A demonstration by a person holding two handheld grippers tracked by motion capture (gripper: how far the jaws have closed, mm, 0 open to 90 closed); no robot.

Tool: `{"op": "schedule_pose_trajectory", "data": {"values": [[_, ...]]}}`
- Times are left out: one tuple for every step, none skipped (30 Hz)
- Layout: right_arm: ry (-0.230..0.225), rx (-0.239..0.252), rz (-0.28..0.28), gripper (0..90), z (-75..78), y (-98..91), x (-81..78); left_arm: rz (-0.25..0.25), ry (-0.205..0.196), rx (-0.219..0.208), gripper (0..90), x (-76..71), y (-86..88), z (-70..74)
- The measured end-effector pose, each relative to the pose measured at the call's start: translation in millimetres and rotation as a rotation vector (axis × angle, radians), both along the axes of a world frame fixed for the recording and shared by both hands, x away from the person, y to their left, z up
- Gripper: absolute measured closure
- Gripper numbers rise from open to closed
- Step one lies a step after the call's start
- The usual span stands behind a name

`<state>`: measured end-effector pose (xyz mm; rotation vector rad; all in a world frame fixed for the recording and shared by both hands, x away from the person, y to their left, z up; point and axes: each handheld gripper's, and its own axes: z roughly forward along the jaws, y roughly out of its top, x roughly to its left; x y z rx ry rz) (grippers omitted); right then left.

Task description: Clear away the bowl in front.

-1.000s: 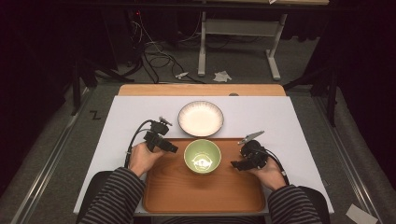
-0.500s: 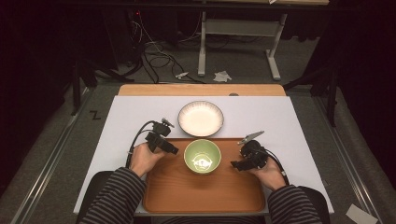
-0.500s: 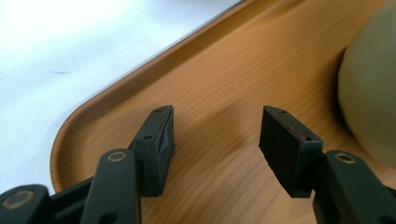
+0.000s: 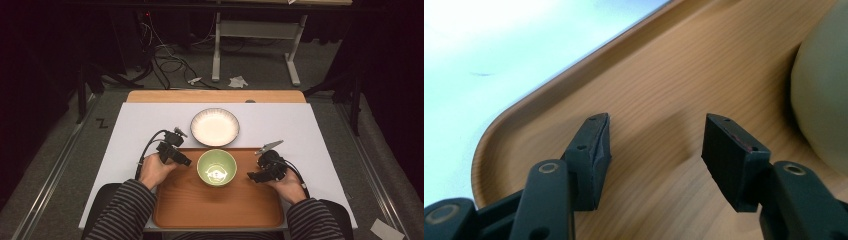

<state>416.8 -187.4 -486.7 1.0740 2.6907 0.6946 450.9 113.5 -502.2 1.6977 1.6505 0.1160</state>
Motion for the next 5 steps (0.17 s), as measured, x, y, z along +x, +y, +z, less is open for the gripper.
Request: {"op": "schedule_pose_trajectory", "data": {"values": [[0.000,0.001,0.000,39.8,-0.1,0.0,-0.1,0.001,0.000,0.000,45.0,0.1,0.1,0.1],[-0.002,0.001,0.003,39.8,-0.1,0.0,0.0,0.004,-0.002,-0.002,45.0,0.1,0.1,0.3],[-0.001,0.001,0.002,39.8,0.0,0.0,-0.1,0.005,-0.004,-0.006,45.0,0.2,0.4,0.6],[-0.002,0.001,0.003,39.8,0.0,0.0,-0.1,0.005,-0.004,-0.005,45.0,0.3,0.9,1.1],[0.000,0.002,-0.001,39.8,0.2,0.1,-0.3,0.007,-0.005,-0.007,45.0,0.4,1.2,1.4]]}}
